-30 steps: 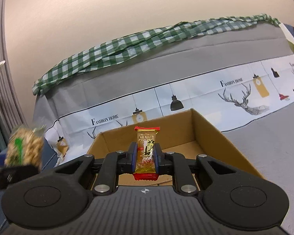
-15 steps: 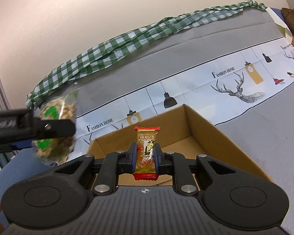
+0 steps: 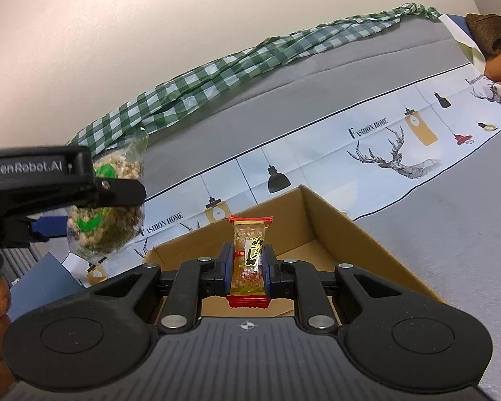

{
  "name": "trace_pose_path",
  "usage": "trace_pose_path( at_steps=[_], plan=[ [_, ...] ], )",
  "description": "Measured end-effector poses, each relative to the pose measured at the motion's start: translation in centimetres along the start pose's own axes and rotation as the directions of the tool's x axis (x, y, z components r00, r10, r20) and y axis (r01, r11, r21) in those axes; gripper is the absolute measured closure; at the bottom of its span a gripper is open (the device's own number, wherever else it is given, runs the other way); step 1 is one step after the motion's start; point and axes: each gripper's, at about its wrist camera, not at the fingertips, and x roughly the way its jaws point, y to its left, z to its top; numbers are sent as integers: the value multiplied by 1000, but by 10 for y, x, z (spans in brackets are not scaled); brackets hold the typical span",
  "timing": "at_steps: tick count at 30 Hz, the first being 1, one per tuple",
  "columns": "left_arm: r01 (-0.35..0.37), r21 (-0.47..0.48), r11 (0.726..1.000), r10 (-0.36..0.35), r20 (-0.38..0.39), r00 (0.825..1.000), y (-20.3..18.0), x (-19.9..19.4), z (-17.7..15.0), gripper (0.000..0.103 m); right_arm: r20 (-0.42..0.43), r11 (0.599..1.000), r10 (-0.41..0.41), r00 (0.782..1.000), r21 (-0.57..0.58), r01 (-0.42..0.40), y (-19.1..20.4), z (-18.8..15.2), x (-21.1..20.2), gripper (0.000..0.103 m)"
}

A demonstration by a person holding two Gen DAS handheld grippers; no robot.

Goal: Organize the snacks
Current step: 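Open left gripper to drop the nut bag into the box while right gripper releases the bar, then move both grippers from the box back to the snack pile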

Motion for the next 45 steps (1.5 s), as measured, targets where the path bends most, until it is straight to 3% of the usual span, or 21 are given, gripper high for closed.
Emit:
trace_pose_path(
  at_steps=[1,2,4,12,19,23,26,30,33,35,45],
  plan=[
    [-6,-2,1000,6,5,1000,0,-2,1,2,-8,1000,-13,1000,0,13,1,0,1,73],
    [-4,-3,1000,4,11,1000,1,-5,0,2,-7,1000,-28,1000,0,28,1,0,1,51],
    [3,-10,1000,-3,8,1000,5,-9,-2,2,14,999,-49,999,-1,49,1,0,-2,35],
    [73,-44,996,-74,-5,997,25,-34,-20,11,19,999,-33,999,-31,34,6,-1,-6,35],
    [155,-68,986,-157,-36,987,51,-61,-41,36,15,997,-21,1000,-70,22,13,-3,-11,36],
    [149,-25,988,-150,-36,988,77,-80,-69,52,1,998,-19,1000,-60,19,14,-3,-13,43],
    [130,6,992,-129,-69,989,107,-83,-94,54,-4,998,-12,1000,-61,11,18,-5,-18,48],
    [156,10,988,-153,-117,981,154,-80,-129,54,-16,996,7,1000,-84,-8,29,-9,-22,54],
    [130,-113,985,-146,-150,978,189,-78,-153,58,-24,992,26,999,-124,-29,41,-14,-26,63],
    [121,-205,971,-141,-84,986,206,-85,-153,58,-29,988,34,999,-148,-38,49,-17,-27,68],
    [98,-401,911,-145,-87,986,248,-81,-152,58,-64,972,58,996,-223,-71,93,-29,-20,70]
  ],
)
